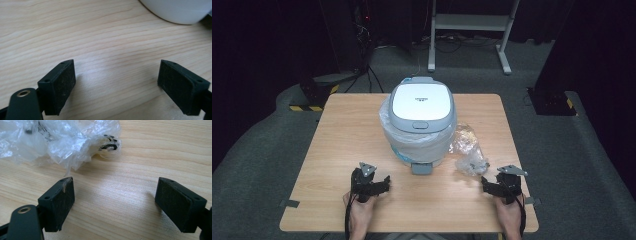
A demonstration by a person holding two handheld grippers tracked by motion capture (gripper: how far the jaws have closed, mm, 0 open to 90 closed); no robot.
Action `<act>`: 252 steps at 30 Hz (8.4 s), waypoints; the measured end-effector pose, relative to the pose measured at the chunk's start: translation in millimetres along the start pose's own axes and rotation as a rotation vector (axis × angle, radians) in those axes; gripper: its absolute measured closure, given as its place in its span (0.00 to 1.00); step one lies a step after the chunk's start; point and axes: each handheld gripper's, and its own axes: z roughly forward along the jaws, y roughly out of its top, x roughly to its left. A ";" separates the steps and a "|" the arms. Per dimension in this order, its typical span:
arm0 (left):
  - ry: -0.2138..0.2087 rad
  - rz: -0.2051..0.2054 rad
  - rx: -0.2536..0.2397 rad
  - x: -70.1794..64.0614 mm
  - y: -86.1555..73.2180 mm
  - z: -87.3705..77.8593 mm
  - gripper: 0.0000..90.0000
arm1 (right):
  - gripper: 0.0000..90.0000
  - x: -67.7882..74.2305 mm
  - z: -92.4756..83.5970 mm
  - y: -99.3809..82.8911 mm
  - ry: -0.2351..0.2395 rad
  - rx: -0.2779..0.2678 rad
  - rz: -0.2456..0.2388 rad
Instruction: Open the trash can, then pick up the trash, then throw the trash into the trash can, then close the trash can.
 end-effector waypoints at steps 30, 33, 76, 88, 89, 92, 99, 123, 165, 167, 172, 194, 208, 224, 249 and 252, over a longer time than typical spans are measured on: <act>-0.194 0.013 0.016 -40.2 40.1 8.2 0.17 | 0.18 0.1 0.3 0.5 0.000 0.001 -0.008; -0.199 0.024 -0.005 -44.7 44.5 10.2 0.17 | 0.18 0.3 0.4 0.6 0.001 0.001 -0.008; -0.288 0.137 -0.118 -46.6 51.5 49.5 0.00 | 0.18 1.5 0.7 0.8 0.000 0.000 -0.009; -0.303 0.120 -0.086 -45.9 53.0 52.9 0.00 | 0.18 1.7 1.5 1.5 0.002 -0.002 -0.011; -0.303 0.120 -0.086 -45.9 53.0 52.9 0.00 | 0.18 1.7 1.5 1.5 0.002 -0.002 -0.011; -0.305 0.123 -0.071 -45.8 53.6 53.7 0.00 | 0.19 1.2 1.6 1.8 0.010 0.000 -0.018; -0.276 0.155 -0.050 -49.8 54.1 54.6 0.01 | 0.16 3.3 3.6 3.6 0.017 0.005 -0.027; -0.309 0.136 0.010 -46.9 56.4 61.1 0.01 | 0.19 25.5 -33.1 17.1 0.201 -0.139 -0.080; -0.307 0.169 0.037 -44.1 57.2 59.7 0.01 | 0.97 30.6 -4.3 46.3 0.263 -0.081 -0.124; -0.307 0.169 0.037 -44.1 57.2 59.7 0.01 | 0.97 30.4 -8.7 47.7 0.276 -0.091 -0.117; -0.307 0.168 0.037 -44.2 57.2 59.7 0.01 | 0.97 30.4 -19.5 54.6 0.303 -0.109 -0.126; -0.307 0.168 0.037 -44.1 57.3 59.7 0.01 | 0.97 20.7 -82.5 88.4 0.420 -0.227 -0.135; -0.306 0.167 0.037 -44.2 57.2 59.7 0.01 | 0.97 26.8 -108.5 129.7 0.494 -0.291 -0.185; -0.299 0.168 0.038 -44.0 57.2 59.6 0.01 | 0.97 43.2 -127.1 183.1 0.575 -0.328 -0.242; -0.290 0.122 0.019 -48.5 55.4 59.4 0.00 | 0.97 92.5 -98.4 266.2 0.620 -0.273 -0.340; -0.282 0.127 0.023 -48.5 55.3 58.8 0.00 | 0.97 96.1 -90.3 270.0 0.619 -0.252 -0.337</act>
